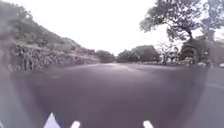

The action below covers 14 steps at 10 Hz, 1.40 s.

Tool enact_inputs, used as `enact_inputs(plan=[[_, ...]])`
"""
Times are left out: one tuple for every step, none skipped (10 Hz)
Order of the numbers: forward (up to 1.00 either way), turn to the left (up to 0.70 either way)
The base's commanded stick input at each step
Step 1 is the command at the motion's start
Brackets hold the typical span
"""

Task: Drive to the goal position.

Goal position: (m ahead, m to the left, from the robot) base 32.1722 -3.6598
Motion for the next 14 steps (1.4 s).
enact_inputs(plan=[[0.7, 0.0], [0.7, 0.0], [0.7, 0.0], [0.7, 0.0], [0.7, 0.0], [0.7, 0.0], [0.7, 0.0], [0.7, 0.0], [0.7, 0.0], [0.7, 0.0], [0.7, 0.0], [0.7, 0.0], [0.7, 0.0], [0.7, 0.0]])
